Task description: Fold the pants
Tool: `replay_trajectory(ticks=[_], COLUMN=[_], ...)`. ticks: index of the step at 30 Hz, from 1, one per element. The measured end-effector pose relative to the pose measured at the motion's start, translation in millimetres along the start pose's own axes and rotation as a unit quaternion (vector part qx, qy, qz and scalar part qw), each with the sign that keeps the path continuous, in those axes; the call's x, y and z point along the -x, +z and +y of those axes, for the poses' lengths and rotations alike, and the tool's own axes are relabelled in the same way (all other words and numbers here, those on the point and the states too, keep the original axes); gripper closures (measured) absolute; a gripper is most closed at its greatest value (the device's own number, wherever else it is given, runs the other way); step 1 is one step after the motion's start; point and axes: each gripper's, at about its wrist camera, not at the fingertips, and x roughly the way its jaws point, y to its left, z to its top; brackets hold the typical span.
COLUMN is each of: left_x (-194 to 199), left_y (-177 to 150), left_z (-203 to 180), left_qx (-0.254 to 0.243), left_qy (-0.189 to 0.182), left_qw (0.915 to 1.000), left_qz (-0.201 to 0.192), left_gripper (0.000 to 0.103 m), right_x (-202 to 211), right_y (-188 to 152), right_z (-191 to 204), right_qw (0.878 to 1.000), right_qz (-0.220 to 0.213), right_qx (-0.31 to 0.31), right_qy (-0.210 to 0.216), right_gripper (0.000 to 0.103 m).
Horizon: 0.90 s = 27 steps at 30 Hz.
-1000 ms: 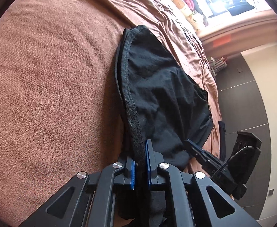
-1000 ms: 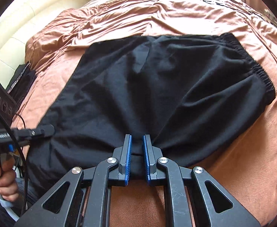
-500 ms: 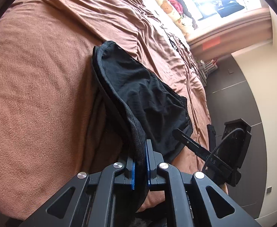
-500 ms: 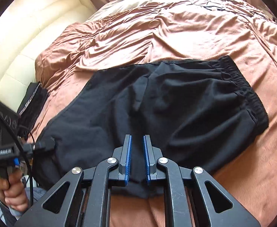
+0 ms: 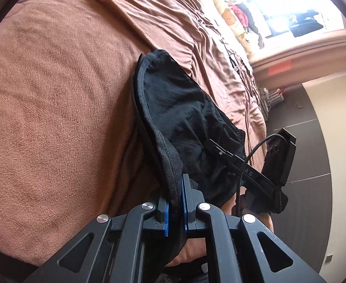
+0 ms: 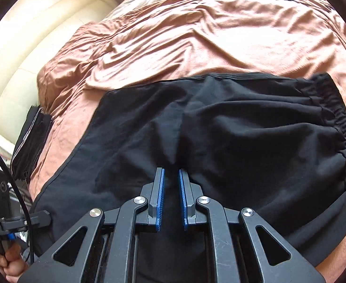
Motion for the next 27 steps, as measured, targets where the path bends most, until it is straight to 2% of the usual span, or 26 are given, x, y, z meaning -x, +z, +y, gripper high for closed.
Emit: replay_trajectory(ticks=[4, 13, 19, 27], left_x=[4.9, 4.8, 0.8, -16.6], left_y=[2.4, 9.3, 14.4, 17.7], left_z=[-13.5, -55.9, -81.5, -127.2], left_qx=[-0.010, -0.038, -0.050, -0.081], left_qy=[-0.004, -0.003, 0.002, -0.002], left_qw=[0.9999, 0.9992, 0.9987, 0.9967], left_qz=[-0.004, -0.008, -0.011, 0.000], left_gripper=[0.095, 0.095, 0.095, 0.095], right_x=[6.4, 71.4, 106.9, 152.6], right_y=[-1.4, -22.5, -38.6, -65.2], right_z=[-4.5, -7.3, -32.8, -77.9], right_qw=[1.000, 0.998, 0.997, 0.994], right_qz=[0.000, -0.048, -0.061, -0.087], right_qx=[-0.017, 0.017, 0.012, -0.034], right_qy=[0.018, 0.049, 0.049, 0.057], right_gripper=[0.094, 0.093, 0.093, 0.093])
